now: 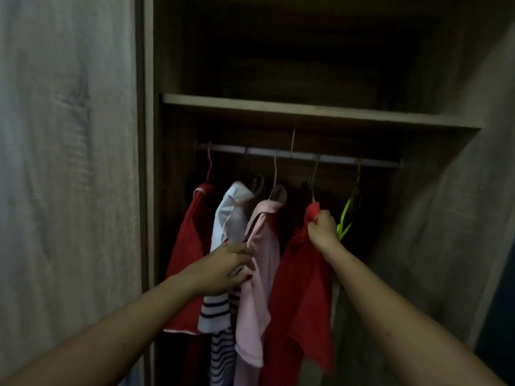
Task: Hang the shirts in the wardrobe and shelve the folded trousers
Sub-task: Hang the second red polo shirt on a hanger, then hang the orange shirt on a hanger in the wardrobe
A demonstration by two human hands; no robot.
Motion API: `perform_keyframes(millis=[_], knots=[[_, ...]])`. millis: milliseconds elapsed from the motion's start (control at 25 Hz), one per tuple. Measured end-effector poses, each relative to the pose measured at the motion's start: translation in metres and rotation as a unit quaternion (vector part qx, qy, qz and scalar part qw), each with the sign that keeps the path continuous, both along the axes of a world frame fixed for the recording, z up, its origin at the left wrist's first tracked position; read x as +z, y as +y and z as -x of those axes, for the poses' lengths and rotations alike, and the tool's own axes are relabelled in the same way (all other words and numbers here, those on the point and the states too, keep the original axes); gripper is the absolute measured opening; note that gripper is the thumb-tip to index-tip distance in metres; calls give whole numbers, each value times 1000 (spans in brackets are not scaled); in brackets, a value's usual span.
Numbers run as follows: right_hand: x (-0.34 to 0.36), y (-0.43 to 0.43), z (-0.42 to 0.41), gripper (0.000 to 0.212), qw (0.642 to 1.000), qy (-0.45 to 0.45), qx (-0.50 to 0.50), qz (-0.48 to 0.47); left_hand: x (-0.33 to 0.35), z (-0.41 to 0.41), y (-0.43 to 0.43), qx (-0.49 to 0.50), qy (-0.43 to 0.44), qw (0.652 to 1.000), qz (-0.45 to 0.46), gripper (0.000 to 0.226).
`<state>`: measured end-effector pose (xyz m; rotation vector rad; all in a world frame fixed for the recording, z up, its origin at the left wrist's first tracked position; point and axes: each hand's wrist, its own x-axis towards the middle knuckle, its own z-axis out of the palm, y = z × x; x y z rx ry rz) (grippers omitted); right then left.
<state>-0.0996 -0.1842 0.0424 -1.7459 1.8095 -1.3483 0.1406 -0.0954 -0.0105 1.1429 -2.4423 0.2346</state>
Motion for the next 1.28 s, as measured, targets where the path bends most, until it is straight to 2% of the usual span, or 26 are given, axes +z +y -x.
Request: perform_keyframes(millis=[80, 200, 440, 520, 640, 720, 800, 880, 960, 1040, 1080, 1160, 1280], knots=[[-17, 20, -1, 39, 997, 12, 22, 77, -5, 2, 6, 8, 20, 1000, -23, 32], [-43, 63, -15, 52, 982, 4, 94, 164, -14, 1, 27, 28, 64, 997, -32, 41], [-76, 134, -95, 47, 926, -30, 248, 282, -48, -61, 119, 138, 150, 979, -26, 51], [-87, 163, -141, 44, 908, -58, 329, 254, -66, -100, 172, 219, 189, 956, -43, 49], [-110, 204, -227, 33, 868, -51, 463, 174, -94, -181, 264, 361, 253, 895, -59, 44], [-127, 239, -289, 26, 835, -27, 543, 86, -112, -238, 333, 429, 324, 841, -57, 41], [-139, 271, -341, 29, 791, -9, 612, 14, -125, -288, 389, 479, 375, 792, -47, 27], [-152, 310, -404, 32, 747, 16, 663, -33, -143, -349, 448, 557, 397, 730, -13, 31], [-164, 343, -474, 26, 718, 62, 693, -40, -163, -404, 501, 648, 386, 656, -15, 30], [-183, 368, -547, 15, 708, 124, 695, -4, -192, -449, 542, 696, 378, 611, -12, 27], [-192, 377, -575, 16, 714, 149, 685, 11, -200, -458, 553, 706, 374, 601, -13, 27], [-216, 395, -636, 29, 734, 181, 654, 14, -222, -482, 571, 718, 345, 605, -4, 30], [-248, 407, -690, 53, 764, 227, 602, -52, -245, -499, 582, 710, 298, 636, -51, 39]])
